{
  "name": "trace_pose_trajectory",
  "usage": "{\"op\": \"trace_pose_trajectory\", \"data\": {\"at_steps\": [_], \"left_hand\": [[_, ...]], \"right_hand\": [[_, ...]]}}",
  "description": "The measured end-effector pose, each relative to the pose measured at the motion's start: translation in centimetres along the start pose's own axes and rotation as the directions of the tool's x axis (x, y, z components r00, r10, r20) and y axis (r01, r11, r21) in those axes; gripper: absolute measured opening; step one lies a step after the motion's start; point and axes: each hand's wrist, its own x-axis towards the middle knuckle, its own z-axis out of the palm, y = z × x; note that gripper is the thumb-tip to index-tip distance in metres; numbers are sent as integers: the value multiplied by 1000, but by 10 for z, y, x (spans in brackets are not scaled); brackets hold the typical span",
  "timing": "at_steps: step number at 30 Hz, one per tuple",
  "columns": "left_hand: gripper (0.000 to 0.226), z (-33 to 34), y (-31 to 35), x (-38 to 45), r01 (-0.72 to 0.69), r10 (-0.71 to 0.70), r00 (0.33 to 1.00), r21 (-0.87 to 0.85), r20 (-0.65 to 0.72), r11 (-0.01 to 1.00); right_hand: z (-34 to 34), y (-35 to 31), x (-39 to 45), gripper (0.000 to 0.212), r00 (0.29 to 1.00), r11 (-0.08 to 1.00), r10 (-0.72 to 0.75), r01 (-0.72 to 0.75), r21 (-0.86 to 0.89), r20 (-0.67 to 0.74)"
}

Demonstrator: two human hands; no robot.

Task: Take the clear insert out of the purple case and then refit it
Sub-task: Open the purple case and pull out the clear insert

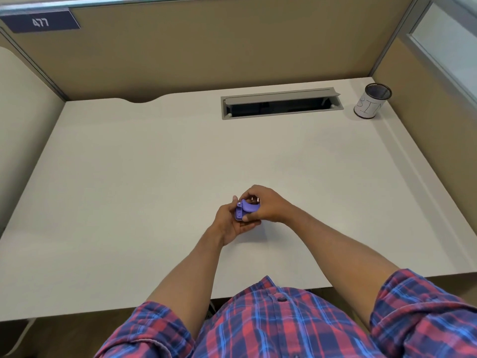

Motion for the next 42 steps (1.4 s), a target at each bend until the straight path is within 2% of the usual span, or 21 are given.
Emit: {"op": "trace_pose_trajectory", "data": {"at_steps": [4, 6, 7, 9, 11, 14, 18, 24, 31, 35, 37, 42], "left_hand": [[50, 3, 9, -4, -17, 18, 1000, 18, -18, 1000], [49, 5, 11, -7, -36, 37, 999, 35, -22, 999], [47, 7, 12, -8, -40, 42, 999, 37, -34, 999], [43, 11, 14, -10, -39, 39, 997, 10, -60, 999], [42, 13, 17, -11, -38, 38, 997, -7, -69, 999], [41, 17, 21, -12, -46, 47, 996, 13, -77, 999], [38, 24, 24, -13, -46, 56, 993, 88, -107, 995], [39, 28, 25, -15, -25, 44, 989, 136, -138, 990], [38, 25, 25, -18, -1, 20, 989, 133, -144, 991], [36, 28, 26, -19, -15, 30, 989, 104, -145, 995], [36, 29, 28, -20, -18, 31, 988, 92, -152, 996], [37, 30, 34, -20, -36, 44, 986, 54, -163, 998]], "right_hand": [[-7, -4, -1, 47, 999, 999, -45, 45, -11, -3], [-10, -4, -4, 47, 999, 995, -33, 36, 97, -36], [-10, -3, -6, 45, 995, 986, -15, 31, 166, -96], [-11, 0, -7, 35, 957, 953, 94, -6, 303, -275], [-13, 7, -7, 28, 893, 900, 270, -102, 423, -360], [-18, 20, -12, 40, 868, 815, 423, -239, 529, -260], [-19, 27, -20, 33, 890, 702, 428, -217, 678, -157], [-21, 26, -19, 28, 894, 628, 439, -237, 741, -86], [-17, 24, -18, 17, 855, 512, 519, -310, 801, 0], [-12, 22, -16, 19, 815, 443, 580, -332, 833, 16], [-12, 22, -17, 21, 818, 429, 576, -301, 852, -1], [-15, 23, -21, 26, 884, 418, 467, -214, 883, -7]]}}
